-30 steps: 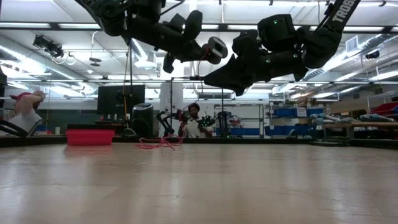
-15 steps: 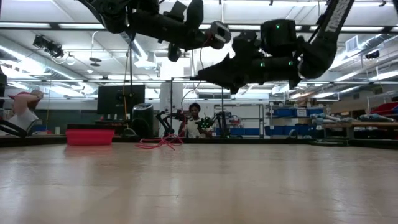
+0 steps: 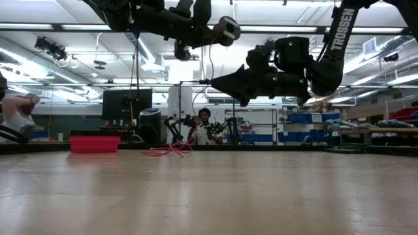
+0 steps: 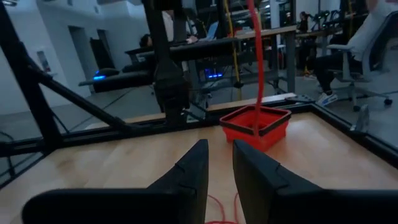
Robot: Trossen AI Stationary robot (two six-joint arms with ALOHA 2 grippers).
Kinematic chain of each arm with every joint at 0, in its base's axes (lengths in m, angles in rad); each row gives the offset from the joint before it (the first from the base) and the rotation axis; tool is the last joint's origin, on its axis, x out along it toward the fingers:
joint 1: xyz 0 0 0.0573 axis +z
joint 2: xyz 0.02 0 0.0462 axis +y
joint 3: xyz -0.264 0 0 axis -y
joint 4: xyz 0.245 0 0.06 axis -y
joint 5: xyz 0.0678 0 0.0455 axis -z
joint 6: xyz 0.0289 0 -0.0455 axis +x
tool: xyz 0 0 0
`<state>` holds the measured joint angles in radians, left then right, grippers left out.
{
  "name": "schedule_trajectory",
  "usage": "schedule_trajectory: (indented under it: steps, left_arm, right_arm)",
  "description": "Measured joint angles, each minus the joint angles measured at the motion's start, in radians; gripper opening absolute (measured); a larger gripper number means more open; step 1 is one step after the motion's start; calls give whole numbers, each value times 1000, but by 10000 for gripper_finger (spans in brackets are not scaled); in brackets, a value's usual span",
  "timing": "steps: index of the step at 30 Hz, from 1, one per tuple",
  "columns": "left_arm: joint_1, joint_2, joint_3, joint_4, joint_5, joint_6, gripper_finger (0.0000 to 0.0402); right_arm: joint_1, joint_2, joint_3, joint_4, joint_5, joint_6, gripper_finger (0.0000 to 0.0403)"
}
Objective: Coil cords
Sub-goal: Coil the wire to the spool
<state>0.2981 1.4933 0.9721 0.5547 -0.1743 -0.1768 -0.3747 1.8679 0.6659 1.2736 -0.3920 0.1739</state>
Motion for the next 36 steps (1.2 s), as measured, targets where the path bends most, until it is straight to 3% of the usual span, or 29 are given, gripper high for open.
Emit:
schedule_trajectory:
  steps: [8, 16, 27, 36]
  left_arm:
    - [0, -4, 0, -8, 10, 11, 1]
    - [-11, -4, 0, -9, 21, 6, 1]
    - [-11, -4, -1, -29, 42, 15, 1]
    - [-11, -4, -1, -30, 43, 15, 1]
  right_arm:
    - [-2, 0, 0, 11, -32, 1, 72]
    - [-15, -1, 0, -22, 24, -34, 73]
    - [-44, -2, 0, -15, 30, -39, 118]
    - [-13, -2, 0, -3, 20, -90, 117]
